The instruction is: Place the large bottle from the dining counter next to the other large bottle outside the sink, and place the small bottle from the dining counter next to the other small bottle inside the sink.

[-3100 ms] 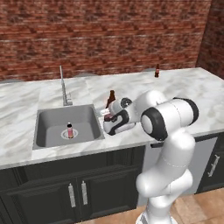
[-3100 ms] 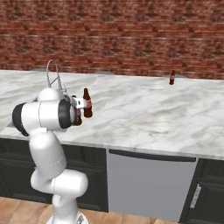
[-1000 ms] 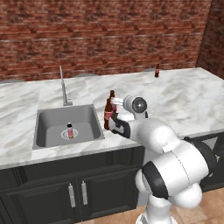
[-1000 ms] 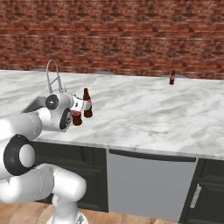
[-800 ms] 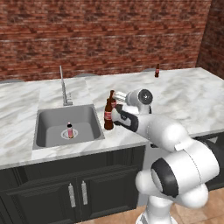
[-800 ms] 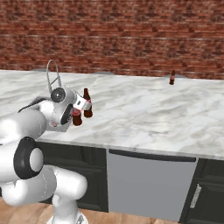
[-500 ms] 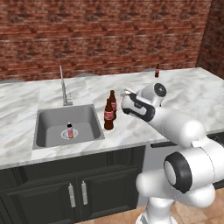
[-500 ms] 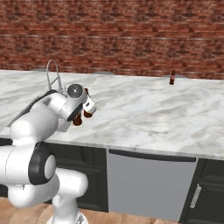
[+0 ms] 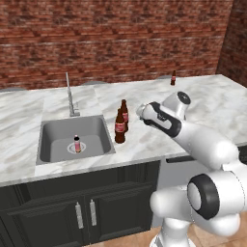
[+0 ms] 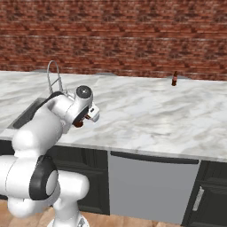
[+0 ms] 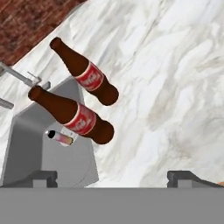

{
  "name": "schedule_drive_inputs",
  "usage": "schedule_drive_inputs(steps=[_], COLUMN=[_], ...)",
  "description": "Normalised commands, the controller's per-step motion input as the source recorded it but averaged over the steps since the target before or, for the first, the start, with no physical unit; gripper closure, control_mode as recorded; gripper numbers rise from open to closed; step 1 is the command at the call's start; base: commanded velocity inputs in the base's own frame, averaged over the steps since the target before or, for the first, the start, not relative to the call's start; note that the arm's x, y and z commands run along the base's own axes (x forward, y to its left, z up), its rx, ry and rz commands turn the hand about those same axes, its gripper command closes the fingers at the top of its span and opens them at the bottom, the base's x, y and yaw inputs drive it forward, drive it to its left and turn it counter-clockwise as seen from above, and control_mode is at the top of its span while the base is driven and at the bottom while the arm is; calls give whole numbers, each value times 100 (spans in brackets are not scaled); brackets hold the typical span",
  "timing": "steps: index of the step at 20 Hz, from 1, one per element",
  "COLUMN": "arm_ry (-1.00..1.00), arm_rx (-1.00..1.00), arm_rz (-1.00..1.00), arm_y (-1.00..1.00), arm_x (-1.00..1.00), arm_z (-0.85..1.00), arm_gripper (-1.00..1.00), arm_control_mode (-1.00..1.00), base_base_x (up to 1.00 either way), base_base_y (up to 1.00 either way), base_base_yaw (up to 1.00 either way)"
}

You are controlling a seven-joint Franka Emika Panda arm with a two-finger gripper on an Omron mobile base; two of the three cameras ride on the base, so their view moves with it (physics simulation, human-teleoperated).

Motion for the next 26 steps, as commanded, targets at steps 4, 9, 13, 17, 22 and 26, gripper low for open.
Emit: schedule_drive_inputs(steps=[4,9,13,17,22,26], arm_ry=[8,11,1,0,0,0], arm_rx=[-14,-29,-25,-14,-2,0], arm_rz=[14,15,11,9,6,0], arm_y=[0,0,0,0,0,0], arm_x=[-50,-39,-49,-42,-14,0], arm_z=[-12,-28,-7,-10,-21,-13], arm_gripper=[-100,-100,-100,-100,-100,-100], arm_control_mode=[-100,-100,-100,-100,-100,-100], base_base_x=[0,0,0,0,0,0], base_base_y=[0,0,0,0,0,0], base_base_yaw=[0,0,0,0,0,0])
